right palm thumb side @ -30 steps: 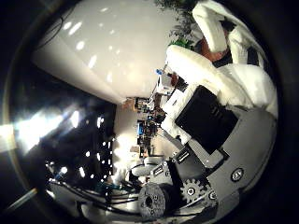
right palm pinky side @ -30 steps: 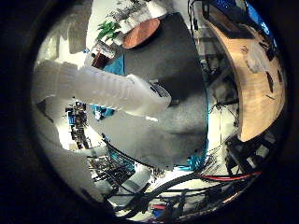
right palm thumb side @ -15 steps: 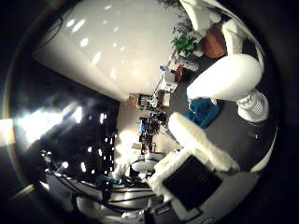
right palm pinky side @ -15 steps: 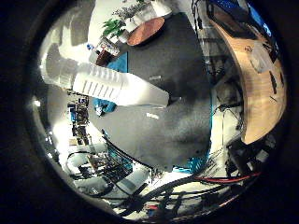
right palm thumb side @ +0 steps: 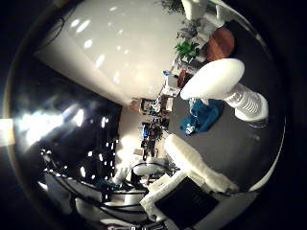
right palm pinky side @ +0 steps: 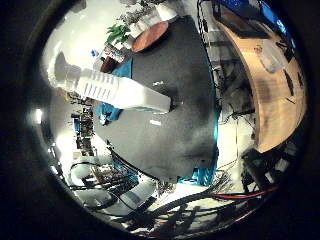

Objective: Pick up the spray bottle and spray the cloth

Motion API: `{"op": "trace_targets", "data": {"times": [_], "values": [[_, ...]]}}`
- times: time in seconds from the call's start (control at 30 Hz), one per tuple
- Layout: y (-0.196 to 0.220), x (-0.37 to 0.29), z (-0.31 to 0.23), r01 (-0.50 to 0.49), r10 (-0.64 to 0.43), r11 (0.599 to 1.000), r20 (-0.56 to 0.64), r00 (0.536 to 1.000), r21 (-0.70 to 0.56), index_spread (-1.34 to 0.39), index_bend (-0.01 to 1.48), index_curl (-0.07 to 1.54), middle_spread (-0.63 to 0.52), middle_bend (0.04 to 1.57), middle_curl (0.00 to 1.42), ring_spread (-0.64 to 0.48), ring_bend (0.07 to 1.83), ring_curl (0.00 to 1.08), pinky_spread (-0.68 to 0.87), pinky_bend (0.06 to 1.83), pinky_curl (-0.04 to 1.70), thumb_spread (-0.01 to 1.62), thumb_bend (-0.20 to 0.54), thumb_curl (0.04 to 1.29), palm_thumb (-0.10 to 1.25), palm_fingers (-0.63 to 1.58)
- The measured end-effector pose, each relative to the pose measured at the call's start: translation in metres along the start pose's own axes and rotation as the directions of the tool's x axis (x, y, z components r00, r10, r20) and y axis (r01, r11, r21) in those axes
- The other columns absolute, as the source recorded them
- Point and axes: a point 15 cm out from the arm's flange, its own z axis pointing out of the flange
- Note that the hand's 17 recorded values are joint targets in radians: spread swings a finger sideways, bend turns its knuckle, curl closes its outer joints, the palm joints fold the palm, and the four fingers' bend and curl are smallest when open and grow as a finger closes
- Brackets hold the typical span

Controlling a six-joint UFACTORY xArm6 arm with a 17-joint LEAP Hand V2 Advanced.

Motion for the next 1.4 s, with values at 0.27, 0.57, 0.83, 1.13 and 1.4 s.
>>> {"op": "trace_targets", "data": {"times": [0.27,0.57,0.83,1.13,1.4], "values": [[-0.007,0.022,0.017,-0.024,0.024,1.000,0.018,1.000,-0.001,-0.35,0.16,0.34,0.00,0.22,0.34,0.10,0.44,0.23,0.35,0.37,0.48,1.03,-0.026,0.31,0.60,0.18],[-0.017,0.024,0.047,-0.012,0.013,0.999,0.032,0.999,-0.041,-0.33,0.16,0.29,0.07,0.19,0.32,0.12,0.39,0.23,0.36,0.43,0.42,0.98,-0.032,0.30,0.54,0.09],[-0.030,0.013,0.075,0.023,-0.021,0.997,0.032,0.999,-0.075,-0.33,0.16,0.28,0.10,0.19,0.31,0.15,0.38,0.24,0.37,0.45,0.38,0.94,-0.032,0.29,0.49,0.09],[-0.032,0.009,0.107,0.029,-0.022,0.993,0.061,0.998,-0.112,-0.27,0.16,0.24,0.07,0.26,0.34,0.06,0.61,0.28,0.24,0.55,0.36,0.94,-0.018,0.30,0.56,0.32],[-0.032,-0.001,0.129,0.029,-0.019,0.997,0.144,0.989,-0.067,-0.30,0.19,0.30,-0.10,0.49,0.43,-0.14,0.88,0.34,-0.10,0.68,0.34,0.96,-0.016,0.34,0.75,0.81]]}}
